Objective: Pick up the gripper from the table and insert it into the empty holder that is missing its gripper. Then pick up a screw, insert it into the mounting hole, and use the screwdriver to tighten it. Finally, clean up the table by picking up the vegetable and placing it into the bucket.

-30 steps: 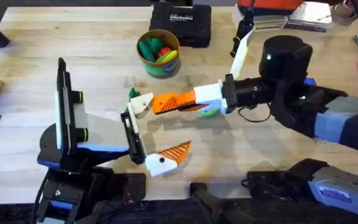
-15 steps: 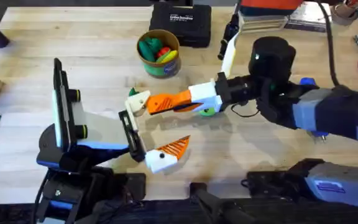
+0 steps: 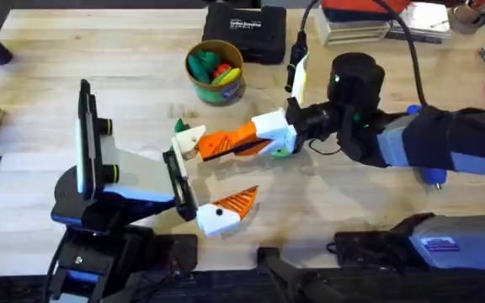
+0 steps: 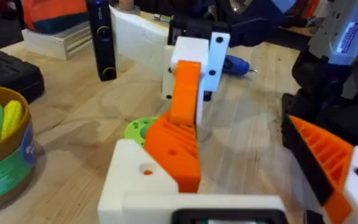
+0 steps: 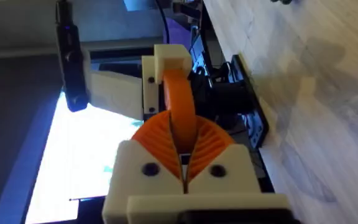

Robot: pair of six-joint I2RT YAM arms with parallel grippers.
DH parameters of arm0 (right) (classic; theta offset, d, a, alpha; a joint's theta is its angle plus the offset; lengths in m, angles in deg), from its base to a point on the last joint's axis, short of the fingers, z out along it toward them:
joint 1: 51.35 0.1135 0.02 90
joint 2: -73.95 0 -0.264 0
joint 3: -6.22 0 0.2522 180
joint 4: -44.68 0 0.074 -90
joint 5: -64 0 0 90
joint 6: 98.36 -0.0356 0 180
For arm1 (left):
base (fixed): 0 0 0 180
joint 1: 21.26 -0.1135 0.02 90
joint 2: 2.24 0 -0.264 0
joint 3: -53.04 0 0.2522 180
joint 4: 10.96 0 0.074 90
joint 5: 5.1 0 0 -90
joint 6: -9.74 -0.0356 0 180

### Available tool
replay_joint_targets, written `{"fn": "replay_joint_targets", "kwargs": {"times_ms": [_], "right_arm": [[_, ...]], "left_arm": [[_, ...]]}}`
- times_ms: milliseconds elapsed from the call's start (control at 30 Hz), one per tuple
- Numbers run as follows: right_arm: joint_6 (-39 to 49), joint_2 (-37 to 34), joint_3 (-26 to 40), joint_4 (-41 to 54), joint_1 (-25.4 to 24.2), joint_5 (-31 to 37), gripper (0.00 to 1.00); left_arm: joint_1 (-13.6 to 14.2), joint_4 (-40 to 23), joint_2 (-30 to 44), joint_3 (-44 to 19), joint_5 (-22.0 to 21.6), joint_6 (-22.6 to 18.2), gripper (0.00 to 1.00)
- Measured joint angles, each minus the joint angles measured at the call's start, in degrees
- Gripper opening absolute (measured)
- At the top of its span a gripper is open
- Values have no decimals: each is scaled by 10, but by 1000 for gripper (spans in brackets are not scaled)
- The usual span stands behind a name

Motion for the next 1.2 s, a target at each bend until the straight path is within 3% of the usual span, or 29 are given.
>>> {"fn": "replay_joint_targets", "kwargs": {"times_ms": [300,1200], "right_arm": [[-70,-4,13,-26,30,58,12],[-82,-20,42,-30,74,161,11]], "left_arm": [[0,0,0,0,3,0,986],[-9,5,0,0,-44,5,985]]}}
